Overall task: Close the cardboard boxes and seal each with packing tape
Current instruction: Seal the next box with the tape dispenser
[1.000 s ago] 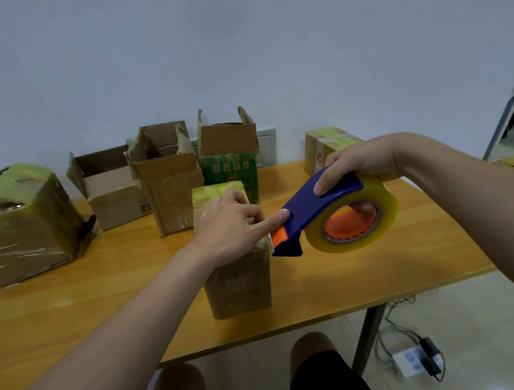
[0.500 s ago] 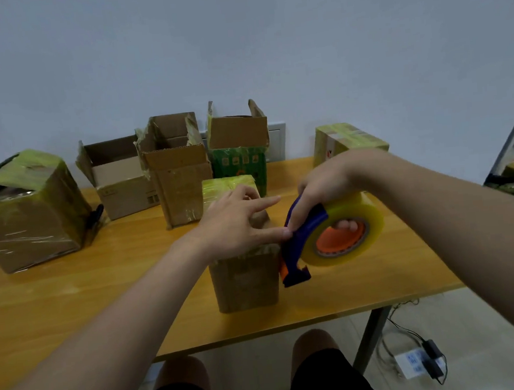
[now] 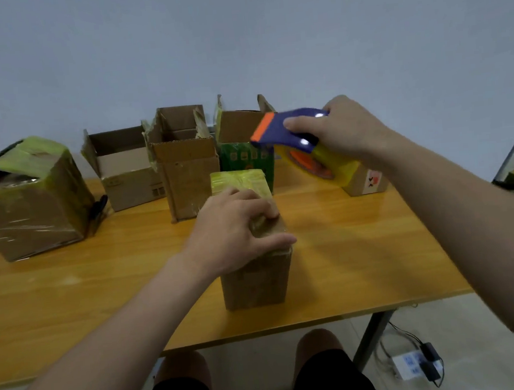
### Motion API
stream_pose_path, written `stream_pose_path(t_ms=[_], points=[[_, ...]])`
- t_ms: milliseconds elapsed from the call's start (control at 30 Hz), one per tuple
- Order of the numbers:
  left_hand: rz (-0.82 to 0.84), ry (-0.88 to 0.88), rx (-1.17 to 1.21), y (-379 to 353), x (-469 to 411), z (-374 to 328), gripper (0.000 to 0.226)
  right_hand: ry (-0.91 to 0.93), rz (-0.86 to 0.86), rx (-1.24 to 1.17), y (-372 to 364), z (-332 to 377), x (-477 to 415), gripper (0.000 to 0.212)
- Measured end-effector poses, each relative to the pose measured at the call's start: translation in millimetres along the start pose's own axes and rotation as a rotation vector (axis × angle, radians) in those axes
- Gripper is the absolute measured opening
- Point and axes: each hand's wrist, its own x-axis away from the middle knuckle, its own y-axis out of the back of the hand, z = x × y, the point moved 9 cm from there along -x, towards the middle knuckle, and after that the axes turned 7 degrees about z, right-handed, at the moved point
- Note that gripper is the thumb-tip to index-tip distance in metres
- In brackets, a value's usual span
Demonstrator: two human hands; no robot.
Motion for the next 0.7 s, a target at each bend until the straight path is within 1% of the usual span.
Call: stream_pose_path(t_ms=[67, 133, 167, 233, 300, 400, 467, 500, 533, 600, 700], points=[[-0.159, -0.029, -0.095, 6, 9, -3, 0.083, 0.028, -0.089, -0.259, -14, 5, 5, 0.057], [-0.329, -0.079, -0.118, 7, 25, -7, 0.075, 0.057, -0.112, -0.534, -37, 14, 13, 0.052], [-0.381, -0.105, -0.134, 4, 32, -8, 0.070, 0.083, -0.116, -0.640, -49, 19, 16, 0.050], [-0.432, -0.118, -0.122, -5, 41, -5, 0.065, 0.144, -0.146, -0.767, -72, 24, 17, 0.047], [-0.440, -0.091, -0.024, -8, 43, 6, 0.065, 0.178, -0.181, -0.822, -90, 24, 17, 0.039], [-0.353, -0.108, 0.137, -7, 41, 16, 0.064, 0.189, -0.163, -0.841, -109, 17, 15, 0.035], [-0.279, -0.144, 0.351, -2, 41, 27, 0.051, 0.198, -0.131, -0.865, -116, 15, 16, 0.031], [-0.268, -0.154, 0.458, 1, 40, 35, 0.044, 0.208, -0.119, -0.880, -118, 15, 16, 0.030], [-0.278, -0.158, 0.528, 4, 39, 43, 0.039, 0.219, -0.112, -0.886, -119, 15, 15, 0.028], [-0.335, -0.142, 0.554, 4, 39, 54, 0.036, 0.243, -0.104, -0.876, -120, 19, 15, 0.025], [-0.510, -0.108, 0.527, -6, 45, 53, 0.034, 0.236, -0.103, -0.862, -122, 22, 14, 0.023]])
